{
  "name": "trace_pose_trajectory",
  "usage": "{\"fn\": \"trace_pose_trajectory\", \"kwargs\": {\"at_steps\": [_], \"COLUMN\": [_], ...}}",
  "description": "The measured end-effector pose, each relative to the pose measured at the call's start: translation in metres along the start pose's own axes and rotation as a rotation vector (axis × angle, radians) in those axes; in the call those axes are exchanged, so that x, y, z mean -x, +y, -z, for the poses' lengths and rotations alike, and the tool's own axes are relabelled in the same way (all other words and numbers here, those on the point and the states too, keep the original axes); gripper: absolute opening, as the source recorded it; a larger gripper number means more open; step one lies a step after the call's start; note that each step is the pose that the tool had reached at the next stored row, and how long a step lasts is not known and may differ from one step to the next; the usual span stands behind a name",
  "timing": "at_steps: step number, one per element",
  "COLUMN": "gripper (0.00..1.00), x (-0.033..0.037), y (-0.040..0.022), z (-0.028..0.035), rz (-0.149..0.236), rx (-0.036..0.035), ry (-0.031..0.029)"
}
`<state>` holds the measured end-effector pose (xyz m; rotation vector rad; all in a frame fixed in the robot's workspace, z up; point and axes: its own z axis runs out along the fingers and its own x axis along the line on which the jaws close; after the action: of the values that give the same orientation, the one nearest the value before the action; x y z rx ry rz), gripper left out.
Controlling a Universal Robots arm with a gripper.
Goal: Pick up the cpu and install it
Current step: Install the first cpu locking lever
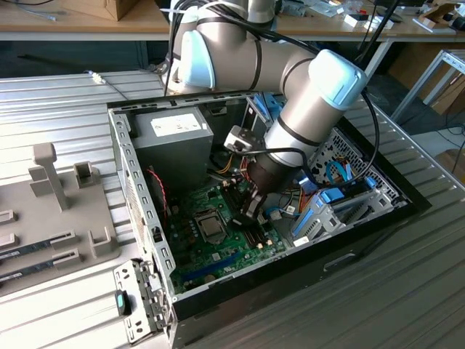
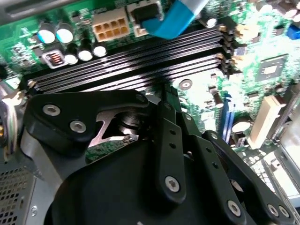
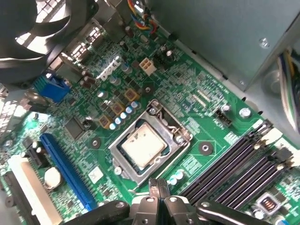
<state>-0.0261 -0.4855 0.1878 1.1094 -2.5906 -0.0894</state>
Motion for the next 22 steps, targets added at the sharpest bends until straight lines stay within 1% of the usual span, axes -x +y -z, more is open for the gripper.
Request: {"fn": "trace_pose_trajectory", "kwargs": {"at_steps": [1, 2, 3, 5, 8, 10, 11, 13, 19, 22], "gripper": [0.11, 0.11, 0.11, 0.11, 0.11, 0.11, 0.11, 0.11, 0.11, 0.11], "x": [-0.0003, -0.0014, -0.0019, -0.0026, -0.0033, -0.0042, -0.0052, -0.0058, -0.0064, -0.0075], "y": [-0.0003, -0.0015, -0.002, -0.0027, -0.0029, -0.0023, -0.0017, -0.0013, -0.0009, -0.0002], "z": [-0.0002, -0.0003, -0.0004, -0.0005, 0.0006, 0.0039, 0.0072, 0.0093, 0.0113, 0.0151], "rz": [0.002, 0.007, 0.01, 0.011, 0.012, 0.012, 0.012, 0.012, 0.012, 0.012], "rx": [0.0053, 0.0143, 0.0183, 0.0217, 0.0227, 0.023, 0.0224, 0.0226, 0.0225, 0.0226], "ry": [-0.0056, -0.0157, -0.0201, -0.0238, -0.0251, -0.0259, -0.0247, -0.0249, -0.0246, -0.0247]}}
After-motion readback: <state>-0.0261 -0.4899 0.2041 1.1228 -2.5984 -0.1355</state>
